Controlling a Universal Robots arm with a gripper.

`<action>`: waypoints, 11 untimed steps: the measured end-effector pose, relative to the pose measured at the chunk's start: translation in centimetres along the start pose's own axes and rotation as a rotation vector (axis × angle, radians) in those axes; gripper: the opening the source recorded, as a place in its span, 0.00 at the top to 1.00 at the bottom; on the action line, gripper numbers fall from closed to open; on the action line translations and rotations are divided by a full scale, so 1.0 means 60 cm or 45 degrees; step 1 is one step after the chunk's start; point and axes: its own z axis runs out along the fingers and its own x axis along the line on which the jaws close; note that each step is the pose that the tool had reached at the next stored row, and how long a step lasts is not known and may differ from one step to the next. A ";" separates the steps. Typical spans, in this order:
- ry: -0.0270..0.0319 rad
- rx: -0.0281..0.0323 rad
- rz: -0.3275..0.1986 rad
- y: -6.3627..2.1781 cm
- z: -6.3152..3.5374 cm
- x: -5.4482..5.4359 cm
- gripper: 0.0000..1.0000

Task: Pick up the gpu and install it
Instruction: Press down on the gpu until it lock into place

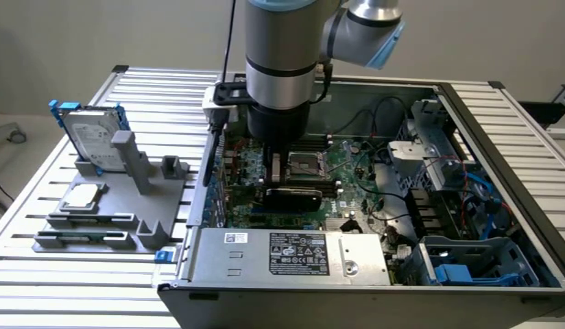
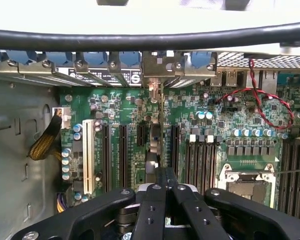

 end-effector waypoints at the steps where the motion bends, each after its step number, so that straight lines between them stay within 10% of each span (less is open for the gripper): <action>1: -0.0001 0.0000 0.000 0.000 0.001 0.000 0.89; 11: 0.0003 -0.0001 0.000 0.000 0.008 -0.001 0.89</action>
